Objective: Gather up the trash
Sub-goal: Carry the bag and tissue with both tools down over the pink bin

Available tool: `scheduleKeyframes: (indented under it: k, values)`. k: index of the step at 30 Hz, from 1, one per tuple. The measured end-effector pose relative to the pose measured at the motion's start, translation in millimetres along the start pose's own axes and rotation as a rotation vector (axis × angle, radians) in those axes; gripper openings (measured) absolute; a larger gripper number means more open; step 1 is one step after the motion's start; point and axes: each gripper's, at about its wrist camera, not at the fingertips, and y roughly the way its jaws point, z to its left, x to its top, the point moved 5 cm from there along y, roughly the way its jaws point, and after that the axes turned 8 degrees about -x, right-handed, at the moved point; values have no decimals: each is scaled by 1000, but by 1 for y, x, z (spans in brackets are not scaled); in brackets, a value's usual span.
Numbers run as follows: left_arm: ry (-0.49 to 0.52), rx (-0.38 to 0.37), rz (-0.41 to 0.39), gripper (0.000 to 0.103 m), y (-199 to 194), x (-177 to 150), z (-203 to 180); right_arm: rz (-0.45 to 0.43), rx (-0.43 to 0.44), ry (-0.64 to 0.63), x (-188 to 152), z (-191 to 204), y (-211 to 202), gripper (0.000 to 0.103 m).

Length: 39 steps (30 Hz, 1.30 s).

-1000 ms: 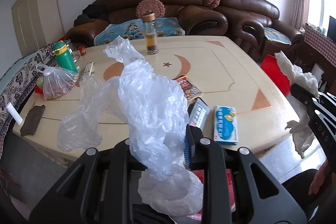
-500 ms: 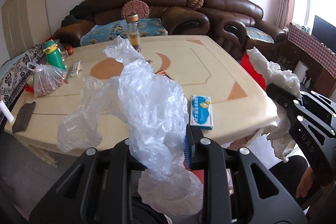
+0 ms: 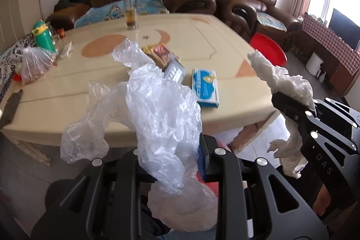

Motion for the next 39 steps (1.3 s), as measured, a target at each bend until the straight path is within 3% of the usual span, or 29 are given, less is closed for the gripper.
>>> scheduleKeyframes:
  k: [10, 13, 15, 23, 39]
  values:
    - [-25, -21, 73, 25, 30, -22, 3, 102, 42, 8, -30, 5, 32, 7]
    - [-33, -88, 101, 25, 41, -30, 0, 135, 64, 8, -42, 7, 41, 7]
    - [-20, -90, 117, 25, 49, -37, -5, 162, 73, 3, -52, 8, 49, 7]
    - [-25, -116, 242, 25, 94, -68, -9, 263, 112, 4, -86, 11, 82, 7]
    - [-182, -169, 463, 25, 182, -107, 5, 494, 161, 48, -151, 10, 160, 7]
